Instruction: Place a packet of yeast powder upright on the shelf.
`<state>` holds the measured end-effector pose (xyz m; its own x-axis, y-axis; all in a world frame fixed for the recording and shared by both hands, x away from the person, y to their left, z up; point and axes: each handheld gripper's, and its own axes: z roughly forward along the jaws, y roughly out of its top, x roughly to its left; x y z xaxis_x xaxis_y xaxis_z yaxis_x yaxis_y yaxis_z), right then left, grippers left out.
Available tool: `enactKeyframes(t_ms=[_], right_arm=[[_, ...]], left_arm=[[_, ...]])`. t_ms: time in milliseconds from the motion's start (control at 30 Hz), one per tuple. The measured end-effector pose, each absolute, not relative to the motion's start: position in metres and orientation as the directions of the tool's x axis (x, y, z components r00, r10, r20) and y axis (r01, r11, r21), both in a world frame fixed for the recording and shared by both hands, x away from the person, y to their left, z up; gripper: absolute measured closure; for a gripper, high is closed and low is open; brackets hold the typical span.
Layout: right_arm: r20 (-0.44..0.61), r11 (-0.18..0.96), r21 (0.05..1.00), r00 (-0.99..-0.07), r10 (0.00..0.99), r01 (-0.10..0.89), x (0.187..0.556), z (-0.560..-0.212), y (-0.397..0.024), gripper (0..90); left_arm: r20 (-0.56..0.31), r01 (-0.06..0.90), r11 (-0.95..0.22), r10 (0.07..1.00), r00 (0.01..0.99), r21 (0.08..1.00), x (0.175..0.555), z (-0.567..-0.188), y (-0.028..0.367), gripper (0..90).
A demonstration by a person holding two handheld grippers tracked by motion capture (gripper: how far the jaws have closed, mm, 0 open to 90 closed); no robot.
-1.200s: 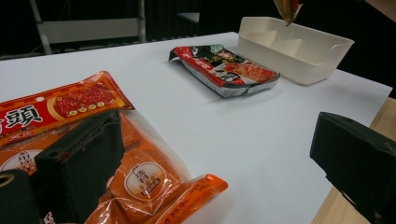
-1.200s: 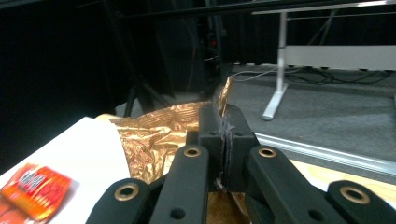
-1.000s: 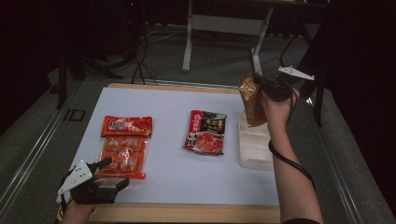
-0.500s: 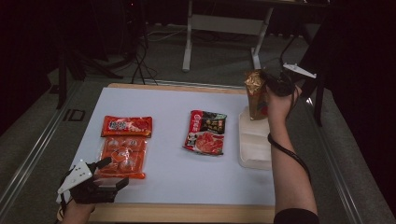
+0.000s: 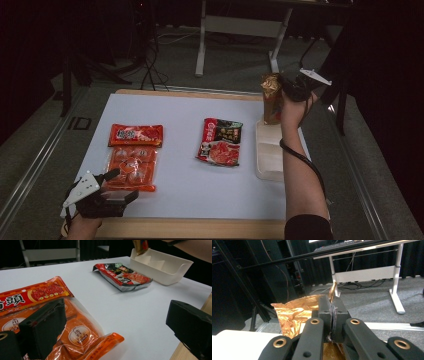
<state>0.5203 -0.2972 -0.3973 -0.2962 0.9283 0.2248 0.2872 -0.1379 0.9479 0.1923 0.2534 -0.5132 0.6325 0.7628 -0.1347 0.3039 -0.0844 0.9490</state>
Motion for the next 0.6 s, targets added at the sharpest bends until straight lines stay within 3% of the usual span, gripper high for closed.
enactKeyframes(t_ms=[333, 600], right_arm=[[0.266, -0.184, 0.936, -0.262, 0.928, 0.299, 0.523, -0.413, -0.301, 88.7], [0.236, -0.148, 0.941, -0.276, 0.932, 0.304, 0.519, -0.418, -0.300, 88.3]], left_arm=[[-0.132, 0.302, -0.087, 0.762, 0.634, 0.949, 0.192, -0.513, 0.253, 2.9], [-0.133, 0.304, -0.087, 0.761, 0.635, 0.949, 0.193, -0.513, 0.253, 3.0]])
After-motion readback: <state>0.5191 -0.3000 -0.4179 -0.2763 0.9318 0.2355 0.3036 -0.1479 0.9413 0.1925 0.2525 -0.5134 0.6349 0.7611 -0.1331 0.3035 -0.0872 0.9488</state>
